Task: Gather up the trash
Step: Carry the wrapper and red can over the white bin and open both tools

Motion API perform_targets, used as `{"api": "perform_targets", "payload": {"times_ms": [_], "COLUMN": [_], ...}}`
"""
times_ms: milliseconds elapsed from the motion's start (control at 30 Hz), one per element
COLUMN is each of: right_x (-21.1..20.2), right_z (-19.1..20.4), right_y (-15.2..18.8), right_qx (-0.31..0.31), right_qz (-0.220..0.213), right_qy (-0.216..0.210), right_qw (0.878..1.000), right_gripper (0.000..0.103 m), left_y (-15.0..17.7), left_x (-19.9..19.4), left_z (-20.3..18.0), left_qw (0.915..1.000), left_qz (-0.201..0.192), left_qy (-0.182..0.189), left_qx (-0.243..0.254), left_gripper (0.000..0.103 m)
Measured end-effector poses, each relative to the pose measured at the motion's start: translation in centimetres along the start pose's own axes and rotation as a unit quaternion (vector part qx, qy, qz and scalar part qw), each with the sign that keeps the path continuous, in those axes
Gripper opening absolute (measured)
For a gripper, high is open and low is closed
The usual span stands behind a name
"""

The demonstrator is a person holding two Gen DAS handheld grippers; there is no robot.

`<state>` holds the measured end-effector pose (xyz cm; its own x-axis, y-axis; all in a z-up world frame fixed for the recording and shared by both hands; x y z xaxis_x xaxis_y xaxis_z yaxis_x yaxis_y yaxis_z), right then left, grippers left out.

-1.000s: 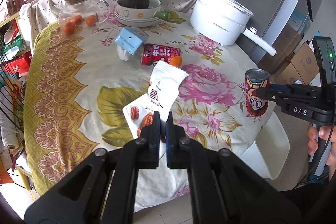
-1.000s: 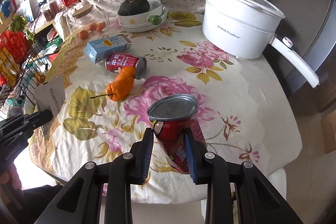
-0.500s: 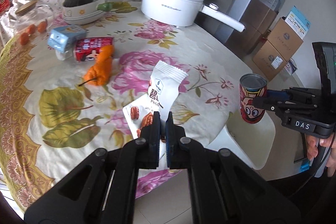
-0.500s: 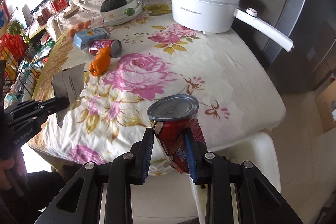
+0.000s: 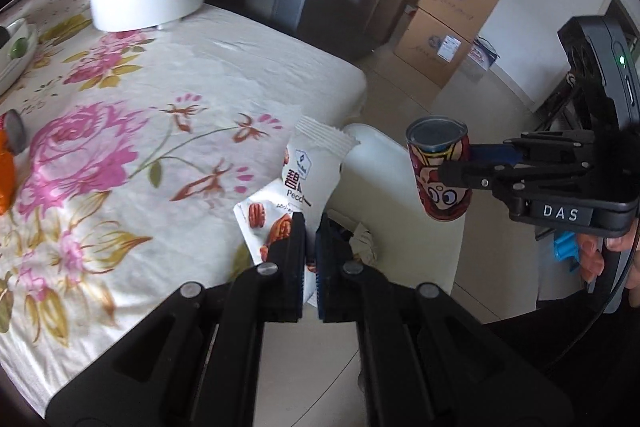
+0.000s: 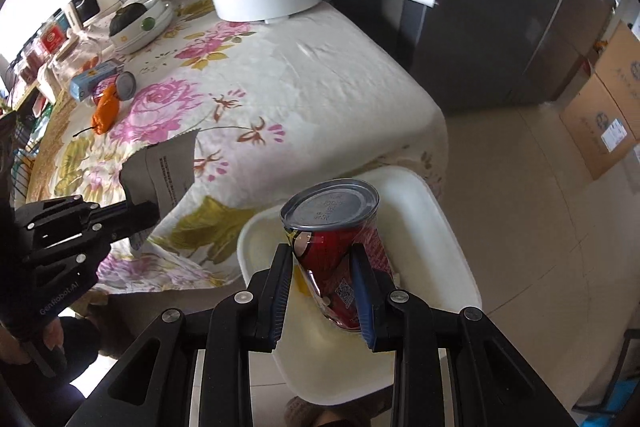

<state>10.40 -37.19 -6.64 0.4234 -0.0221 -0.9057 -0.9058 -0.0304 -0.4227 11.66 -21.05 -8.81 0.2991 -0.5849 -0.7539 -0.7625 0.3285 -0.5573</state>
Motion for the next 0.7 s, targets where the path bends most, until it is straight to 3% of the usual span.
{"api": "perform_targets", "payload": {"times_ms": [267,433,467,533,600,700], "right_x": [0.6,0.8,0.9,1.0,1.1,1.2], "right_z": [-5.1,-6.5,-6.6,-6.9,-7.0,-6.9], "right_y": [2.0,2.6,2.6,2.7,2.8,2.7], "right_qx": [0.038,0.049,0.050,0.052,0.052,0.052], "right_qz": [0.017,0.022,0.023,0.025,0.026,0.027], "right_qy": [0.012,0.013,0.013,0.012,0.012,0.012], "right_qw": [0.999,0.998,0.998,0.998,0.998,0.998], "right_gripper": [0.030,0.030,0.030,0.030,0.030,0.030], "left_y": [-0.2,-0.6,-0.8,-1.0,-1.1,-1.1], "left_x": [5.5,6.5,6.5,6.1,5.5,4.9], "left_z": [-3.2,-3.2,-3.0,-2.6,-2.1,-1.2], "left_qw": [0.9987,0.9986,0.9986,0.9984,0.9978,0.9973], "left_qz": [0.033,0.035,0.033,0.025,0.011,0.012], "left_qy": [0.022,0.004,-0.006,-0.031,-0.053,-0.065], "left_qx": [0.030,0.039,0.040,0.041,0.038,0.032], "left_gripper": [0.005,0.005,0.013,0.052,0.065,0.065]}}
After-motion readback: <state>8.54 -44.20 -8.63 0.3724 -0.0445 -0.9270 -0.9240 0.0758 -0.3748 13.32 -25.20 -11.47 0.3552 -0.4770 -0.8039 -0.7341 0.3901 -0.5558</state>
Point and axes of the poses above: each gripper's, at about its wrist camera, not at the fingertips, and x roughly the way its jaws point, z to its left, y to its underside, the point moved 2 cm from there along x, roughly the way its jaws point, and after that the axes turned 5 degrees about y, right-handed, at the moved point
